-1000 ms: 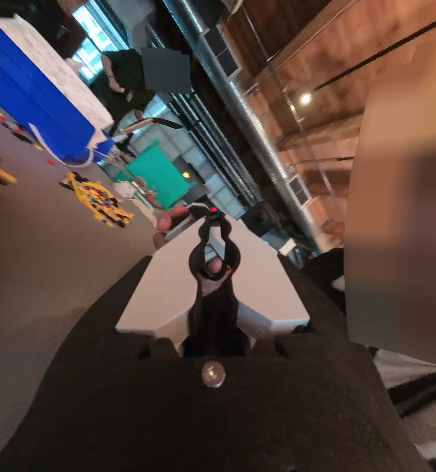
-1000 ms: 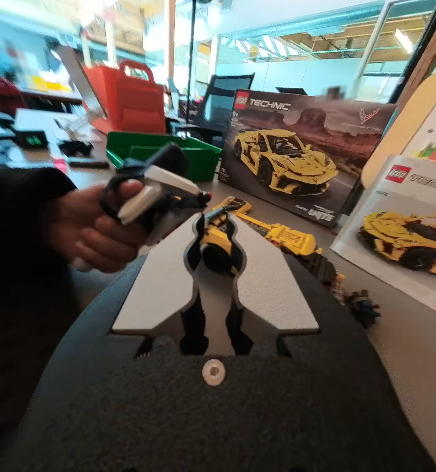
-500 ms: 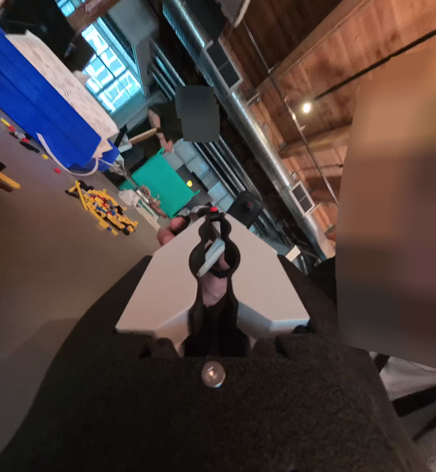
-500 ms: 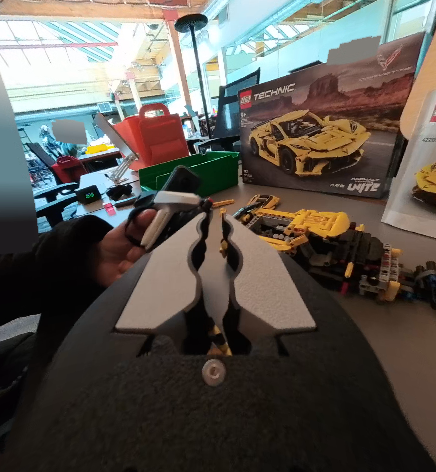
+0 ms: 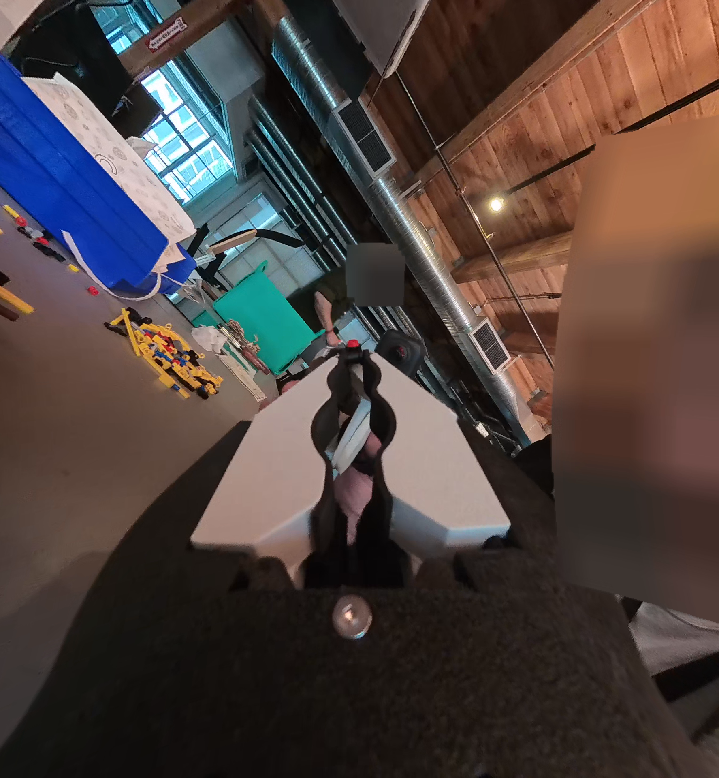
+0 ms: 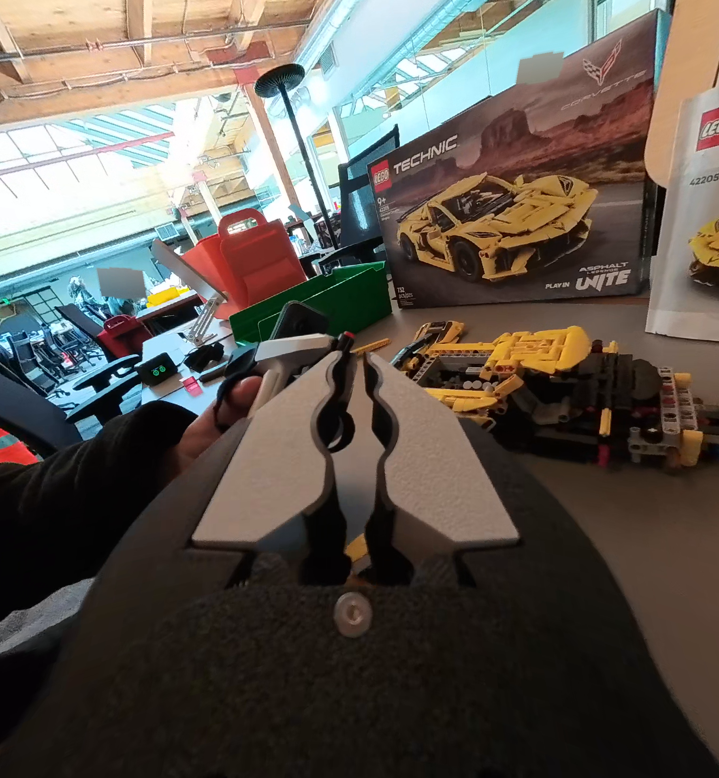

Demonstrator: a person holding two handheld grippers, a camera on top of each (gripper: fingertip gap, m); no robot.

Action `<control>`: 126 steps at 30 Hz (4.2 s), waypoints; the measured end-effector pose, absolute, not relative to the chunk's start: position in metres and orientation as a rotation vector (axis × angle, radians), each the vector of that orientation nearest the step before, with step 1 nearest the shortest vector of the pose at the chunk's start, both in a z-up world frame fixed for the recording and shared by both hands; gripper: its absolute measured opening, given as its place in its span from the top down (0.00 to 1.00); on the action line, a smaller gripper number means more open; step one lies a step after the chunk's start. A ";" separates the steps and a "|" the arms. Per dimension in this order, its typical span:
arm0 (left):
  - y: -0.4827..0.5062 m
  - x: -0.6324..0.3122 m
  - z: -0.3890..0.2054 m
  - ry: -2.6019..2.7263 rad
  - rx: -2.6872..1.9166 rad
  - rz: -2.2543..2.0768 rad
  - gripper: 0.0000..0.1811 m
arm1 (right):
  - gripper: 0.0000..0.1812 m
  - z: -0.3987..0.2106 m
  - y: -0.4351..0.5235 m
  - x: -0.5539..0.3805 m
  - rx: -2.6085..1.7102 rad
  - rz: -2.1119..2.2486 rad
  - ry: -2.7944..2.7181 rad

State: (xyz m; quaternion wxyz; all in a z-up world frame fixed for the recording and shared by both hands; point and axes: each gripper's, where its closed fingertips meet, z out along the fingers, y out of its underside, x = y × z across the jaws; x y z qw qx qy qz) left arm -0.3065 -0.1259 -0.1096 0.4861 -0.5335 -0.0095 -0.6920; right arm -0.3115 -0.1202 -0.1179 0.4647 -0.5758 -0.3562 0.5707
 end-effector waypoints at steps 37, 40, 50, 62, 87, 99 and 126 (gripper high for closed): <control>-0.130 -0.282 -0.162 0.478 -1.743 -0.889 1.00 | 0.95 -0.185 0.009 -0.203 -1.725 0.662 -0.966; -0.125 -0.282 -0.178 0.541 -1.808 -0.720 1.00 | 0.90 -0.198 0.023 -0.193 -1.874 0.807 -0.827; -0.114 -0.301 -0.181 0.487 -1.835 -0.553 1.00 | 0.94 -0.217 0.020 -0.199 -1.975 0.921 -0.812; -0.111 -0.311 -0.183 0.453 -1.858 -0.508 1.00 | 0.91 -0.189 0.068 -0.167 -1.835 0.502 -0.840; -0.116 -0.318 -0.156 0.246 -1.787 -0.824 0.86 | 0.97 -0.260 0.211 -0.140 -2.188 0.102 -0.982; -0.112 -0.337 -0.147 0.092 -1.765 -0.997 0.80 | 0.97 -0.152 -0.047 -0.308 -0.936 0.423 -1.691; -0.142 -0.605 -0.201 -0.514 -2.049 0.213 0.96 | 0.93 -0.169 -0.079 -0.323 -0.887 0.423 -1.635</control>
